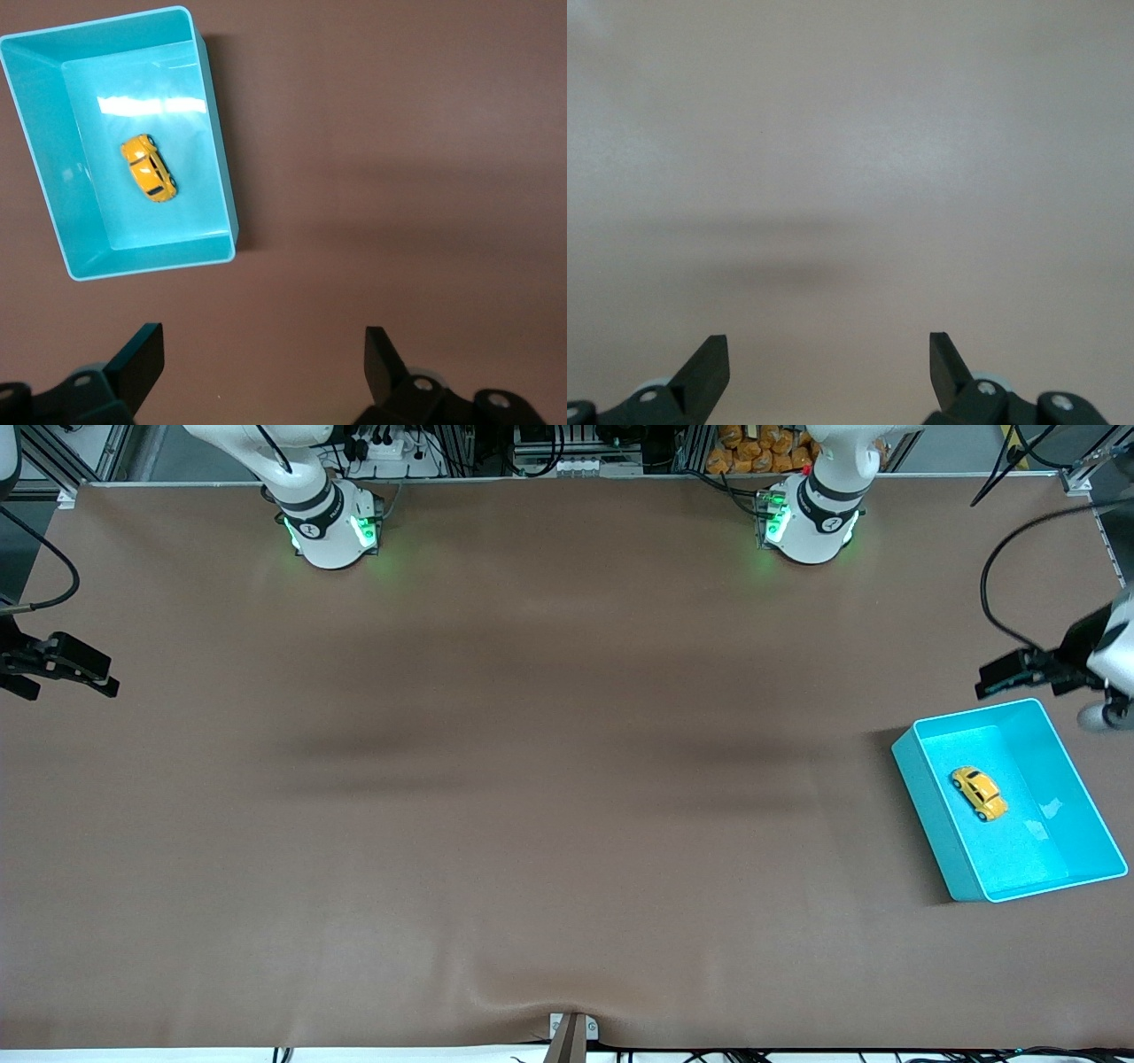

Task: Wind and store yellow beetle car

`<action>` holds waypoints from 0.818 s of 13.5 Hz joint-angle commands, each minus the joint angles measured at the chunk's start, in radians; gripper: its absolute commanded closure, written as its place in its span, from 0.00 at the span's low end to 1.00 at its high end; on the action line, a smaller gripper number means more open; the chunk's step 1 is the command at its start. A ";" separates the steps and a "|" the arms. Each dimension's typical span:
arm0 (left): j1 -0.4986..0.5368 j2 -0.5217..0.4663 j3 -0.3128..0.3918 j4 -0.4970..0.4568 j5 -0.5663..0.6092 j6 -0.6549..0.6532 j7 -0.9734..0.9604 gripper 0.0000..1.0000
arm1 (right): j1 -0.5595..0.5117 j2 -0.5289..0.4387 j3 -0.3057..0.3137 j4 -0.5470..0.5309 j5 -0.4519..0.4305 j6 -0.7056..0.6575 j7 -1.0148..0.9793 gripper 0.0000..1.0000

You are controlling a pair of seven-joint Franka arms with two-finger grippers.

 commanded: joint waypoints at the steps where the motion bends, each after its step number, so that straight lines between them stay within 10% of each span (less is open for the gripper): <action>1: -0.047 -0.032 0.041 0.037 -0.025 -0.075 0.010 0.00 | -0.003 0.006 0.004 0.018 -0.008 -0.016 -0.001 0.00; 11: -0.101 -0.037 0.061 0.089 -0.019 -0.152 0.007 0.00 | -0.002 0.011 0.004 0.015 -0.008 -0.015 -0.002 0.00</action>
